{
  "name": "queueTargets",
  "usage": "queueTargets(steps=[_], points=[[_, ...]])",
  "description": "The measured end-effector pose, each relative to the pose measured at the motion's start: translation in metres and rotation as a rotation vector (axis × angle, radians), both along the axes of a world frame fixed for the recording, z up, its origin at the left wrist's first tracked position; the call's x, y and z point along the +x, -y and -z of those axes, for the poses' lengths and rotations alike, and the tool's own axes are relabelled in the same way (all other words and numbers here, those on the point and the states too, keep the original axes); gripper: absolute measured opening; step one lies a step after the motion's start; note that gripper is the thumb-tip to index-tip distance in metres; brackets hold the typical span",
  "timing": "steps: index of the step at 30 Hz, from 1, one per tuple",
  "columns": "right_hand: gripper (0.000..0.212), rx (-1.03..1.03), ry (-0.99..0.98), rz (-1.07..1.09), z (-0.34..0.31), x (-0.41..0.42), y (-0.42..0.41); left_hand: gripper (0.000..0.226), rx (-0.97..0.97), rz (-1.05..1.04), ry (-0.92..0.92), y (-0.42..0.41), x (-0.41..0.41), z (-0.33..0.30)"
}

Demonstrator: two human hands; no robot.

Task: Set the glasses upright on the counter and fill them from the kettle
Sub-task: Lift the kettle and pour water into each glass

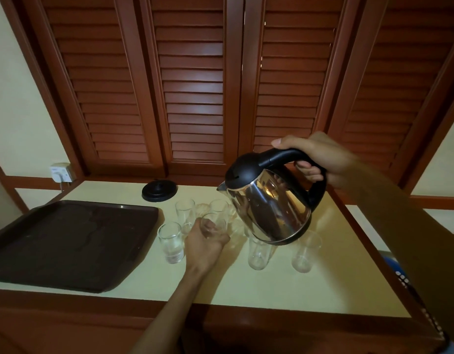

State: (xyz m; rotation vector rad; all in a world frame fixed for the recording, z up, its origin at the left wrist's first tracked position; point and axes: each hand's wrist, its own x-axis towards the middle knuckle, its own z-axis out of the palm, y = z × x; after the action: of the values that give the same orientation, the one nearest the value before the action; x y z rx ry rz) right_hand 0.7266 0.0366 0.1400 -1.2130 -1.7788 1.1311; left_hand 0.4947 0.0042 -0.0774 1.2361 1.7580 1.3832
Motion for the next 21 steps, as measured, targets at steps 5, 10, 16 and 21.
queueTargets(steps=[5, 10, 16, 21], points=[[0.052, 0.0, 0.101, -0.045, -0.008, -0.005, 0.004, 0.036, 0.028, 0.001, -0.092, -0.004, -0.002, -0.02], [0.051, 0.049, 0.221, -0.062, -0.011, -0.015, 0.008, 0.033, 0.029, 0.036, -0.121, -0.002, 0.0, -0.023], [0.051, 0.075, 0.367, -0.037, -0.019, -0.025, 0.008, 0.031, 0.022, 0.077, -0.145, 0.003, 0.004, -0.021], [0.048, 0.108, 0.444, 0.009, -0.025, -0.027, 0.007, 0.028, 0.008, 0.075, -0.113, 0.008, 0.005, -0.012]])
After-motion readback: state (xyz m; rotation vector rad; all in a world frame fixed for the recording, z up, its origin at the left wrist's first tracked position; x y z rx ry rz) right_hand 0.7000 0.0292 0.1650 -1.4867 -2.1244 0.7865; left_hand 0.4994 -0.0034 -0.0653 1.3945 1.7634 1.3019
